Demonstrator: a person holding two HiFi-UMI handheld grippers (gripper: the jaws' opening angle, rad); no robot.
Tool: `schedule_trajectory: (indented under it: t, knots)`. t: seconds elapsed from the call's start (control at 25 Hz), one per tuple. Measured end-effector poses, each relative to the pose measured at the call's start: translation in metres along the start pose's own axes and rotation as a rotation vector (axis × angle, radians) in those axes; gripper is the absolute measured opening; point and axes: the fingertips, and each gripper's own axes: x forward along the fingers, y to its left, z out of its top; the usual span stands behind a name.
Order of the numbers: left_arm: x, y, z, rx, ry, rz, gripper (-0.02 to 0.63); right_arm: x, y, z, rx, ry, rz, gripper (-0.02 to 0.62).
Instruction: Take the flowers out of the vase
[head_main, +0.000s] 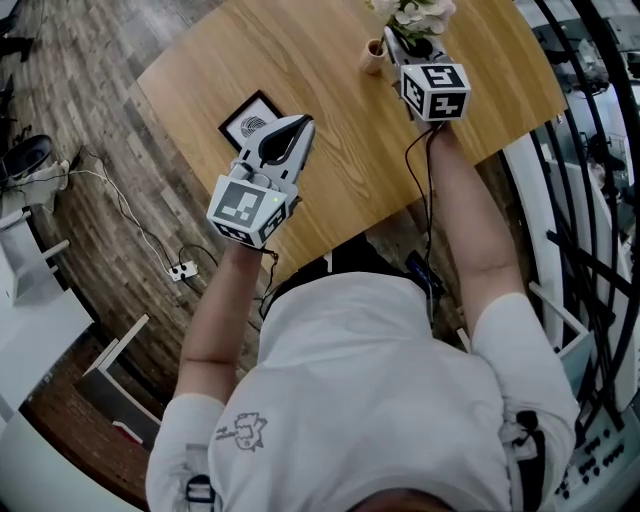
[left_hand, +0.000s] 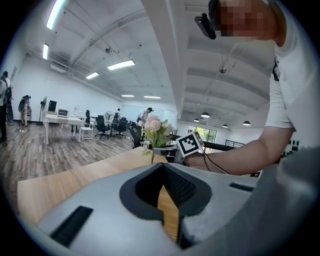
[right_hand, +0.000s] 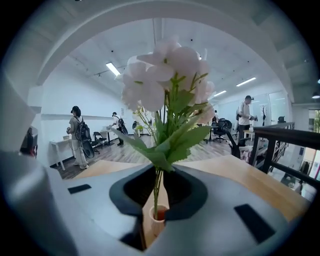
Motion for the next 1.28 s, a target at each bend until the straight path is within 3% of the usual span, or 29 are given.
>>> schedule_trajectory:
  t: [0.56,0.88,1.28]
  knots:
    - [-0.066,-0.022,0.035,0.077,-0.083,-0.047,0.005,-0.084,0.042,0.095,-0.039,-0.155,-0.069,0.048]
    - [-0.107,-0.040,0.027,0.083,-0.111,-0.097,0.005,-0.144,0.087,0.078,-0.006,-0.158,-0.097,0.048]
    - [-0.168,-0.065,0.009,0.083,-0.132,-0.163,0.005,-0.223,0.171,0.030,0.035,-0.127,-0.090,0.048]
